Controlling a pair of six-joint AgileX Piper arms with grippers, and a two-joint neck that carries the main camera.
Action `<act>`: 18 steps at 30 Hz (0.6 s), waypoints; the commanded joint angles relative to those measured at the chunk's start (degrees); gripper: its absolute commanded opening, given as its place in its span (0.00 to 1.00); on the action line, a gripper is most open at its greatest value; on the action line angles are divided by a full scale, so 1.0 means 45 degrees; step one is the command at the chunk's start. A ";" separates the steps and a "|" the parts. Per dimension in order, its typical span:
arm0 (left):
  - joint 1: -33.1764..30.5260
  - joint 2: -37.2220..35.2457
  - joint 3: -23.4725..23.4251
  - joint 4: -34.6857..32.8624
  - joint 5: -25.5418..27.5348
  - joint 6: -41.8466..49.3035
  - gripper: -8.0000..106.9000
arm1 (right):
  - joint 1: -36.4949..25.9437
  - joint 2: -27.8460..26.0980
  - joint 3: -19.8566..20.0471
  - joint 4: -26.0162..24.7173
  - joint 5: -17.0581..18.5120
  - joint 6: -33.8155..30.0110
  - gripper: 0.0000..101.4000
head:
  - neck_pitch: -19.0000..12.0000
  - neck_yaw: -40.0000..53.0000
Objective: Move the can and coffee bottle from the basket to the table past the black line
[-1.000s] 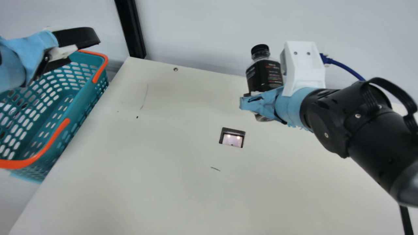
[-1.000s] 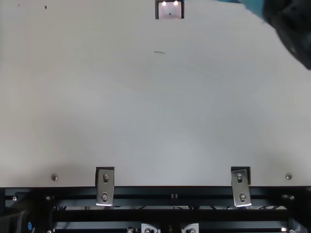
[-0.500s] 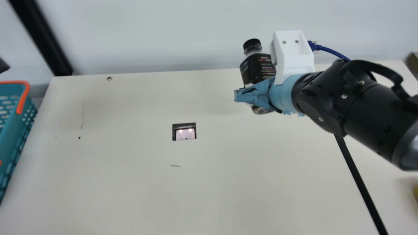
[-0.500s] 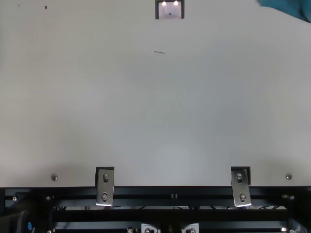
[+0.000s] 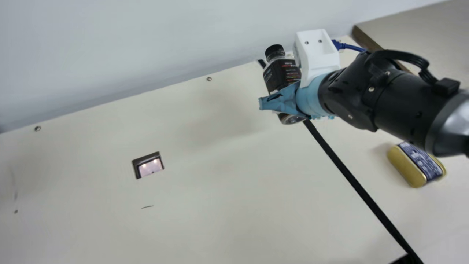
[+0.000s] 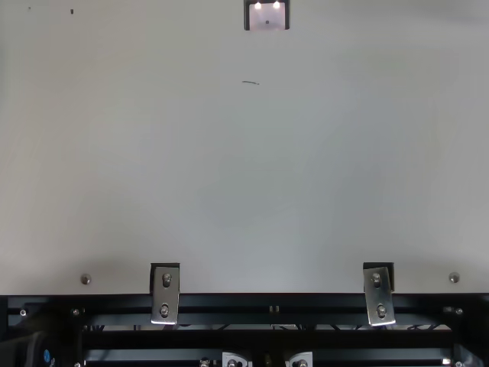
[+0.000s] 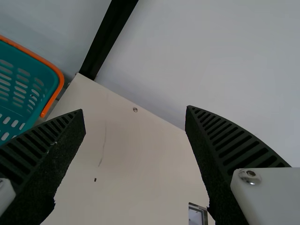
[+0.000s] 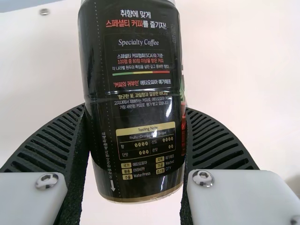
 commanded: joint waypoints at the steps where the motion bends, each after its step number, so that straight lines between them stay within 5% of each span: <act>1: 0.0000 0.0000 0.0000 0.0000 0.0000 0.0000 0.85 | -0.0673 -0.0368 0.0294 0.0128 -0.0002 -0.0170 0.00 | -0.0400 -0.0748; 10: 0.0000 0.0000 0.0000 0.0000 0.0000 0.0000 0.85 | -0.2679 -0.1359 0.1123 0.0490 -0.0029 -0.1100 0.00 | -0.0601 -0.1591; 18: 0.0000 0.0000 0.0000 0.0000 0.0000 0.0000 0.85 | -0.4137 -0.1085 0.1203 0.0746 -0.0169 -0.2351 0.00 | -0.0601 -0.1591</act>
